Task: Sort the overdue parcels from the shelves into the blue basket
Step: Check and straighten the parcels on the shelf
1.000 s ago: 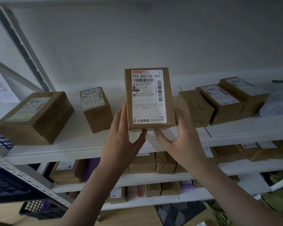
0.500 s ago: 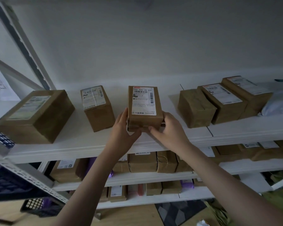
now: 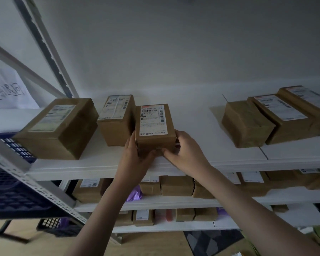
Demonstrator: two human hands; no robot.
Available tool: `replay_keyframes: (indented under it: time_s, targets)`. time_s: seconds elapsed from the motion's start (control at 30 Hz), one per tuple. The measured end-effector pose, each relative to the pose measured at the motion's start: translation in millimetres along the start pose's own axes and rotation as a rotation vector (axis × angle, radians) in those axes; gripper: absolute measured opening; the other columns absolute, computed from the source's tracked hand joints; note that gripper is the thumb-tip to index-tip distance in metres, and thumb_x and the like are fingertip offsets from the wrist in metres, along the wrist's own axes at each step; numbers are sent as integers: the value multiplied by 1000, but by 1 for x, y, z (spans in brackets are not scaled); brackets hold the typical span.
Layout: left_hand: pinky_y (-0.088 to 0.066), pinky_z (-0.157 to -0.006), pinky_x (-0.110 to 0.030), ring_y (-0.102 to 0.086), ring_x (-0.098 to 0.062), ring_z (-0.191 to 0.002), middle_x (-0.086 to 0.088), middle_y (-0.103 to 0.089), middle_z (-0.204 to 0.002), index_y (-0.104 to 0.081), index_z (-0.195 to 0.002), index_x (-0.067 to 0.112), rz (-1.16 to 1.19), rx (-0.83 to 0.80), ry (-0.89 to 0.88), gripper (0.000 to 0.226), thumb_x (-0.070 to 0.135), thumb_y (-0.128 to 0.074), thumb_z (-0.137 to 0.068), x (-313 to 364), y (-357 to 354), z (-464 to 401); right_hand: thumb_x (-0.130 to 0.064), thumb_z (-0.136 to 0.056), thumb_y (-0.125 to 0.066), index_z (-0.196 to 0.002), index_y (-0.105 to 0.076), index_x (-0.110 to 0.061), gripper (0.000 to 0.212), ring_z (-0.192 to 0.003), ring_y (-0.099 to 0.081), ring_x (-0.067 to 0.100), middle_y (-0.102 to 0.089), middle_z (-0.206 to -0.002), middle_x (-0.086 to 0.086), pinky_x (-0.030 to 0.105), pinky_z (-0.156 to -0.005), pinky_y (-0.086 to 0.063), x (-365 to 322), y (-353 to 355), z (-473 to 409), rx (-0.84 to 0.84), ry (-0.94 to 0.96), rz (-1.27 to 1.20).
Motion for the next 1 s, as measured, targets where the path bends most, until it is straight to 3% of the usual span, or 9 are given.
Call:
replay_keyframes:
  time_s: [0.13,0.3,0.47,0.53,0.7,0.87,1.0]
  targets:
    - [-52,-102,-25,-55,1,-124,12,-55,-139,-40,-148,30,3,13,37,67,31,-72,-89,-14,19,3,-38,-88,-71,-134,-56,-30,50,-105,-61,4,-59,-118,-9,27,-89,-57,-8,-22,-6,6,15,0]
    - [-51,-106,-41,-54,-6,-128,9,-55,-141,-40,-147,29,-53,-10,56,69,45,-69,-87,-27,32,-12,-39,-89,-72,-139,-53,-27,55,-99,-54,0,-55,-117,-10,6,-81,-43,-10,-33,-16,37,8,27]
    - [-50,-107,-44,-52,-12,-130,4,-54,-143,-40,-148,24,-110,7,78,69,38,-72,-88,-29,28,-17,-36,-89,-72,-140,-54,-22,55,-106,-61,11,-58,-121,-4,26,-91,-53,-3,-29,-18,19,23,57]
    - [-49,-108,-46,-51,-14,-131,2,-50,-145,-39,-149,24,-133,38,94,71,38,-72,-88,-25,25,-9,-35,-91,-71,-141,-54,-16,56,-113,-61,15,-59,-128,-1,28,-96,-51,4,-19,-9,11,46,106]
    - [-35,-115,-41,-35,-24,-144,-8,-29,-161,-18,-159,16,-229,185,88,94,30,-76,-86,0,19,17,-34,-96,-67,-144,-54,-14,53,-126,-54,9,-56,-140,-4,29,-108,-46,28,39,36,40,76,135]
    - [-32,-109,-38,-31,-26,-145,-9,-24,-160,-15,-160,15,-306,352,68,96,21,-76,-87,38,7,37,-38,-95,-63,-125,-68,-15,39,-112,-58,0,-62,-124,-13,21,-96,-49,57,133,79,187,80,121]
    - [-33,-113,-45,-27,-28,-148,-9,-24,-161,-22,-158,14,-322,414,-16,89,16,-75,-88,72,-22,45,-21,-92,-69,-112,-72,-9,23,-101,-65,7,-69,-110,-4,24,-89,-54,90,192,97,287,78,163]
Point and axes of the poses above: each hand's wrist, its own z-axis away from the middle knuckle, its own y-axis out of the back of the hand, x = y × z, the point moved 7 cm from there along -z, towards the middle knuckle
